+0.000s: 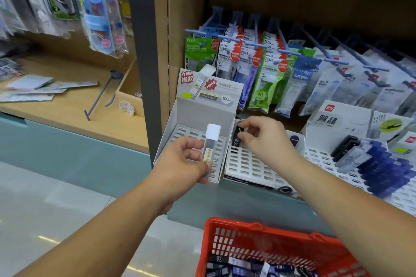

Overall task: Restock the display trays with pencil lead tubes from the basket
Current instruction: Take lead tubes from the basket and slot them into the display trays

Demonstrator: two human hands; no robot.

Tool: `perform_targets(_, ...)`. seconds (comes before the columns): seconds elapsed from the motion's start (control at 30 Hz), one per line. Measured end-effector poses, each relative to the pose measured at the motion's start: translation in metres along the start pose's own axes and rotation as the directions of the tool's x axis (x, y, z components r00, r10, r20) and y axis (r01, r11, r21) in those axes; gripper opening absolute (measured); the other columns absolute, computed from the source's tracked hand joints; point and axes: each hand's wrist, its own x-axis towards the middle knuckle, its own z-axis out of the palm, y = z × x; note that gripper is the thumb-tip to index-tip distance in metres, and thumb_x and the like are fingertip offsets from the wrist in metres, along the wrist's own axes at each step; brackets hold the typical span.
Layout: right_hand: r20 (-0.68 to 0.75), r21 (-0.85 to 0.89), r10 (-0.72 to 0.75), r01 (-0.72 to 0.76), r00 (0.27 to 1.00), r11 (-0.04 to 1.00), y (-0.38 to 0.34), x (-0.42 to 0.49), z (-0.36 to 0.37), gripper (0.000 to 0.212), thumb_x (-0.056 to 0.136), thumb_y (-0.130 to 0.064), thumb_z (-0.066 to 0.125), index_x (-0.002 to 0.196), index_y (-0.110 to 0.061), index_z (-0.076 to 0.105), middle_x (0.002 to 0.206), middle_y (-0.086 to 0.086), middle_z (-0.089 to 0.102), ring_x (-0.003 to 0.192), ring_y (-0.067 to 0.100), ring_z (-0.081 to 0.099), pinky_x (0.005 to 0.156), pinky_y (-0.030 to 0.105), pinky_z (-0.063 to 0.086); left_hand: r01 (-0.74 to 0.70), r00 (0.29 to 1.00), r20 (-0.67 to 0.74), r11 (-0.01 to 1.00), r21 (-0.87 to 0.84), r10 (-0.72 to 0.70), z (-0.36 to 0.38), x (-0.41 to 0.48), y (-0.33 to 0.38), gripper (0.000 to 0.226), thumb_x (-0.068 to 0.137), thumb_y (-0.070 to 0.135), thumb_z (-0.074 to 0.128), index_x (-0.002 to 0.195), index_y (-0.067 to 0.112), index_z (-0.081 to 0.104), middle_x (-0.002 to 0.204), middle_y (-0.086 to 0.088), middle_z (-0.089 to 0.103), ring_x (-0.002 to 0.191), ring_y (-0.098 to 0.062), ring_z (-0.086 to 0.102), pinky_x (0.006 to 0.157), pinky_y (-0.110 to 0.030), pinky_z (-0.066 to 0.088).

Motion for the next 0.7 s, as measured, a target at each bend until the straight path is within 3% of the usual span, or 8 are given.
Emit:
perform_targets(0.1, -0.089, -0.018, -0.100, 0.099, 0.991, 0.995, -0.014, -0.003, -0.007, 0.037, 0.092, -0.017, 0.074, 0.127, -0.028, 0.069, 0.094, -0.007, 0.055, 0.077, 0.003, 0.054, 0.077, 0.020, 0.047, -0.002, 0.998, -0.060, 0.997, -0.082, -0.003, -0.004, 0.002, -0.001, 0.024, 0.093, 0.000, 0.071, 0.113, 0.014, 0.066, 0.098, -0.011, 0.077, 0.083, -0.022, 0.077, 0.076, -0.038, 0.065)
perform_targets(0.2, -0.012, 0.139, -0.189, 0.189, 0.982, 0.972, -0.041, -0.007, -0.011, 0.039, 0.090, -0.008, 0.072, 0.125, -0.026, 0.069, 0.105, -0.006, 0.060, 0.073, 0.010, 0.058, 0.076, 0.015, 0.049, 0.019, 0.998, -0.048, 0.956, -0.294, -0.035, -0.007, 0.003, 0.005, 0.020, 0.101, -0.002, 0.057, 0.113, 0.008, 0.070, 0.100, -0.017, 0.075, 0.073, -0.017, 0.068, 0.066, -0.029, 0.059)
perform_targets(0.3, 0.154, 0.336, -0.116, 0.058, 0.981, 0.940, -0.063, -0.006, -0.004, 0.034, 0.090, -0.009, 0.076, 0.121, -0.022, 0.072, 0.106, 0.006, 0.071, 0.080, 0.026, 0.069, 0.071, 0.031, 0.058, 0.043, 0.999, -0.007, 0.918, -0.394, -0.049, -0.010, 0.002, 0.011, 0.029, 0.103, -0.003, 0.048, 0.107, 0.009, 0.074, 0.093, -0.011, 0.075, 0.070, -0.016, 0.061, 0.064, -0.029, 0.052)
perform_targets(0.4, 0.269, 0.619, -0.069, -0.118, 0.961, 0.776, -0.075, -0.005, 0.000, 0.031, 0.090, 0.002, 0.073, 0.116, -0.015, 0.072, 0.108, 0.019, 0.073, 0.086, 0.026, 0.074, 0.069, 0.034, 0.061, 0.052, 0.998, -0.007, 0.902, -0.428, -0.061, -0.013, 0.002, 0.012, 0.032, 0.103, -0.005, 0.045, 0.110, 0.007, 0.073, 0.088, -0.008, 0.072, 0.068, -0.015, 0.057, 0.060, -0.028, 0.047)
perform_targets(0.5, 0.321, 0.696, -0.120, -0.148, 0.939, 0.703, -0.078, -0.002, 0.003, 0.034, 0.088, 0.010, 0.070, 0.116, -0.009, 0.071, 0.106, 0.020, 0.073, 0.086, 0.033, 0.074, 0.074, 0.037, 0.062, 0.064, 0.996, -0.025, 0.870, -0.489, -0.087, -0.020, 0.003, 0.014, 0.033, 0.103, -0.004, 0.040, 0.114, 0.003, 0.071, 0.084, -0.009, 0.069, 0.062, -0.012, 0.052, 0.054, -0.025, 0.040)
perform_targets(0.57, 0.282, 0.681, -0.100, -0.125, 0.954, 0.722, -0.083, 0.001, 0.005, 0.030, 0.085, 0.009, 0.075, 0.111, -0.003, 0.070, 0.090, 0.023, 0.072, 0.074, 0.032, 0.073, 0.069, 0.037, 0.062, 0.045, 0.993, -0.081, 0.916, -0.399, -0.084, -0.024, 0.002, 0.013, 0.034, 0.105, 0.002, 0.039, 0.111, 0.008, 0.072, 0.087, -0.011, 0.072, 0.061, -0.013, 0.054, 0.053, -0.026, 0.041)
perform_targets(0.63, 0.199, 0.626, -0.038, -0.097, 0.979, 0.774, -0.087, 0.007, 0.007, 0.026, 0.081, 0.005, 0.080, 0.103, -0.003, 0.069, 0.077, 0.025, 0.069, 0.066, 0.032, 0.071, 0.061, 0.038, 0.062, 0.010, 0.977, -0.208, 0.987, -0.163, -0.045, -0.027, 0.001, 0.009, 0.029, 0.108, 0.012, 0.042, 0.106, 0.015, 0.071, 0.090, -0.009, 0.074, 0.063, -0.013, 0.059, 0.053, -0.026, 0.045)
perform_targets(0.7, 0.141, 0.544, 0.007, -0.083, 0.990, 0.835, -0.092, 0.013, 0.010, 0.021, 0.081, 0.001, 0.082, 0.093, -0.007, 0.067, 0.067, 0.015, 0.069, 0.063, 0.032, 0.071, 0.058, 0.038, 0.062, -0.028, 0.951, -0.306, 0.999, 0.022, 0.033, -0.030, 0.002, 0.000, 0.020, 0.106, 0.017, 0.050, 0.101, 0.018, 0.069, 0.087, -0.008, 0.073, 0.065, -0.014, 0.060, 0.052, -0.022, 0.047)
